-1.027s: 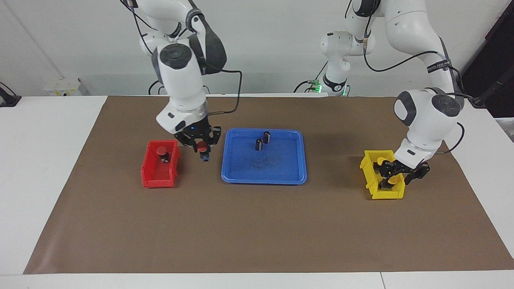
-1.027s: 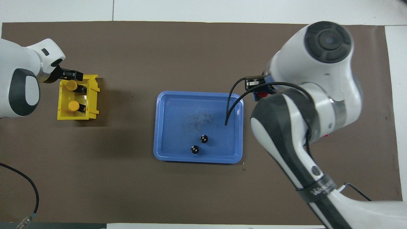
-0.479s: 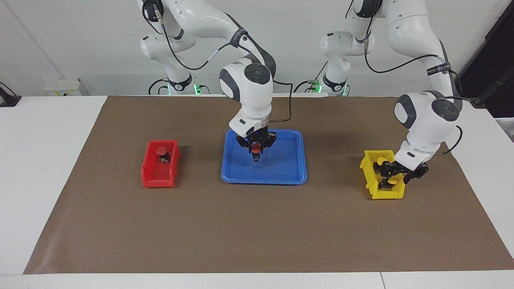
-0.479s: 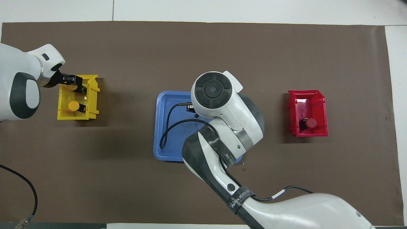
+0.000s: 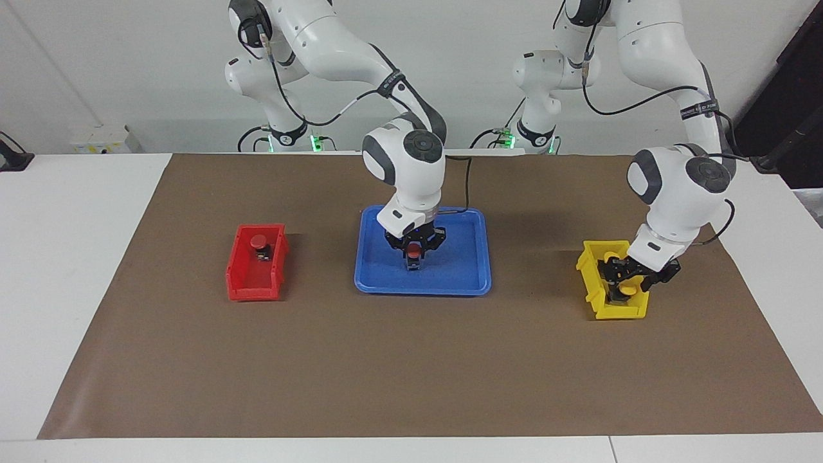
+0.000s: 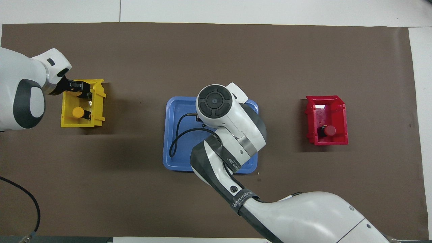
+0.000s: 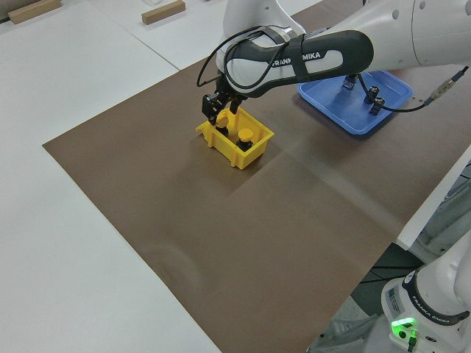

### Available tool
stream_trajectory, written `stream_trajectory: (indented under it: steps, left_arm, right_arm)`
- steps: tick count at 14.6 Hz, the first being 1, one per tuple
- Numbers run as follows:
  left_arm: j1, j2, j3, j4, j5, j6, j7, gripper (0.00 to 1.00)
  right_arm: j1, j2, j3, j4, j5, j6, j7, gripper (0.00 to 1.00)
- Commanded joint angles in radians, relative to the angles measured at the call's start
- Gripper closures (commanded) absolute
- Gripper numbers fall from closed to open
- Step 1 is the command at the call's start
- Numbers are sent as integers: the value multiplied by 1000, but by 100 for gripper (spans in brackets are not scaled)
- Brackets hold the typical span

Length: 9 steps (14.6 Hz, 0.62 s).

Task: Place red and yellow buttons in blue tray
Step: 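Move the red button over the tray while the left gripper grasps yellow, then release the red button in the tray while the left gripper carries yellow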

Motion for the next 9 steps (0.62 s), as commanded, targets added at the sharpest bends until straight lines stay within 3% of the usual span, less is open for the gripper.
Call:
stream_trajectory:
  steps: [1,3,4,5,7,9]
  left_arm:
    - [-5,-51,5,-81,-12,37,-18,24]
    - [-5,-49,3,-79,-12,43,-28,26]
    - [-6,-46,5,-75,-12,51,-43,41]
    - [-6,-43,5,-72,-14,60,-72,68]
    - [-3,-40,5,-62,-14,77,-95,97]
    - [8,-37,5,-50,-14,79,-94,99]
  right_arm:
    - [-7,-11,6,-13,-12,15,35,18]
    - [-18,-22,0,17,-13,-19,29,13]
    - [-35,-48,-6,43,-13,-69,25,13]
    - [-79,-94,-9,52,-13,-115,-1,13]
    - [-204,-216,-8,8,-9,-180,-163,13]
    - [-332,-345,-6,-114,3,-220,-370,14]
